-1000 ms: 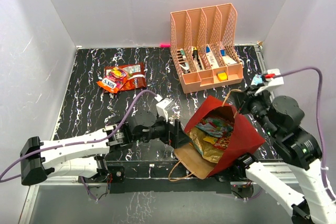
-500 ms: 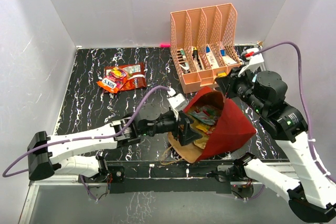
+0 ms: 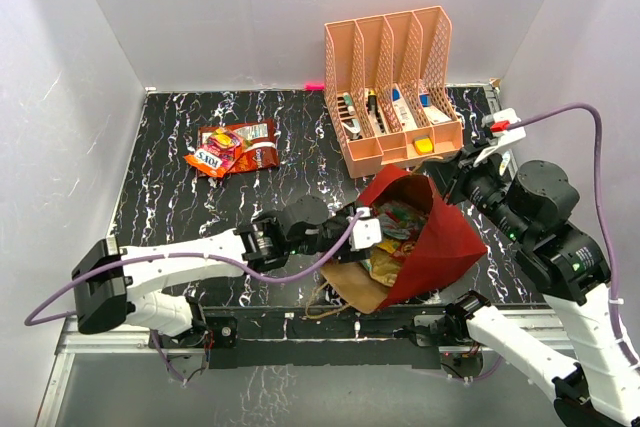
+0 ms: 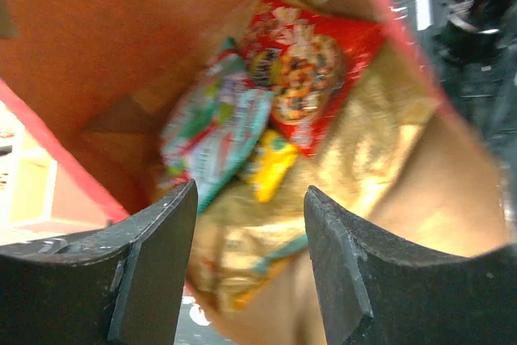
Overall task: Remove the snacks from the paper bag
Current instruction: Take out the snack from the paper bag.
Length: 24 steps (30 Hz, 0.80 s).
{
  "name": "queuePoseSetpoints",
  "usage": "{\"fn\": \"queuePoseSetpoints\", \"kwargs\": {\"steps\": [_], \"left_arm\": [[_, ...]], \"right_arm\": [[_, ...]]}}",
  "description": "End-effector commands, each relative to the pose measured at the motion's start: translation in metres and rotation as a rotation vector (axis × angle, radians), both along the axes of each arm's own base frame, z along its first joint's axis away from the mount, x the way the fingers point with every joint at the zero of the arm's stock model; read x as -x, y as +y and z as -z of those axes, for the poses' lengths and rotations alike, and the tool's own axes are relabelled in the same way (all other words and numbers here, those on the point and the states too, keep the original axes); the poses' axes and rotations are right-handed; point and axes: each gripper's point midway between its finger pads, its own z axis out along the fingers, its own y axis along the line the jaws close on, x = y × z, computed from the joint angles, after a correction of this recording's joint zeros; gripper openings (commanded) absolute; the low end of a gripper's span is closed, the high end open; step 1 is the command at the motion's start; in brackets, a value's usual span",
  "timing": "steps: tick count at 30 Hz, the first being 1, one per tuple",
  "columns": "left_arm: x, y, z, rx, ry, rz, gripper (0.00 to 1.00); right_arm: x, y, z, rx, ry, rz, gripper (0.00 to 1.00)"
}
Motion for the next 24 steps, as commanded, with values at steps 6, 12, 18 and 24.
{"fn": "queuePoseSetpoints", "kwargs": {"steps": [6,12,18,24], "left_arm": [[-0.028,-0.037,-0.006,-0.025,-0.322,0.207,0.53],[-0.023,-0.052,0.004,-0.029,-0.379,0.26,0.54],[-0.042,-0.062,0.024,-0.072,-0.463,0.21,0.62],[-0.055,-0.077,0.044,-0.136,-0.475,0.249,0.64]], "right_arm": [[0.004,0.003,-0.051,-0.09,-0.174,-0.027,0.07],[0.005,0.005,-0.057,-0.095,-0.186,-0.037,0.07],[0.003,0.008,-0.054,-0.097,-0.18,-0.048,0.07],[0.004,0.008,-0.053,-0.099,-0.177,-0.051,0.07]]}}
